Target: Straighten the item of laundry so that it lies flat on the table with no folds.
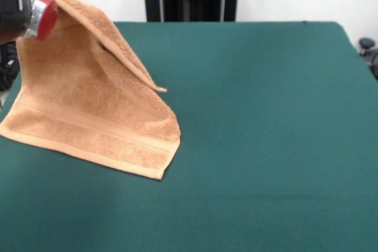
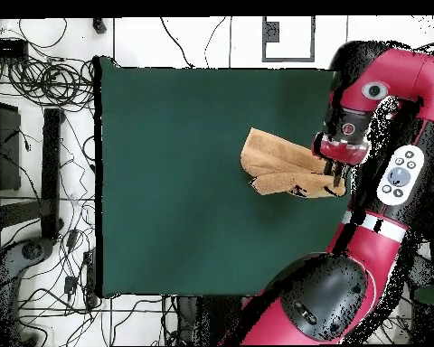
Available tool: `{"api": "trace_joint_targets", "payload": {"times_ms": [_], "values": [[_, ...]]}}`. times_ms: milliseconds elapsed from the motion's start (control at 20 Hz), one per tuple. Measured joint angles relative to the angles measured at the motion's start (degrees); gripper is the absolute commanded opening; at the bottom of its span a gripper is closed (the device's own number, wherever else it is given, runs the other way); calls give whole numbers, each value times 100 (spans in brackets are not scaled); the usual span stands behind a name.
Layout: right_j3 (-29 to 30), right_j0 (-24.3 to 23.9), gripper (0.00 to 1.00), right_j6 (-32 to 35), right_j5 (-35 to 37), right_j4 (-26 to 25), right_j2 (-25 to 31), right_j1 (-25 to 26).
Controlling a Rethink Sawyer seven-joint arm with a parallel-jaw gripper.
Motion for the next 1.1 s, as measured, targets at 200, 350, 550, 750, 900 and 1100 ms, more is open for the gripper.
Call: {"api": "trace_joint_targets", "payload": {"times_ms": [200, 350, 550, 750, 900, 1100], "values": [[727, -166, 0, 420, -767, 2179, -437, -151], [1599, -348, 0, 879, -1668, 3182, -767, -458], [2814, -547, 0, 1713, -3087, 4127, -1257, -963], [3443, -582, 0, 2292, -3839, 4584, -1607, -1236], [3722, -561, 0, 2573, -4096, 4816, -1834, -1348], [3878, -447, 0, 2722, -4154, 5015, -2183, -1405]]}}
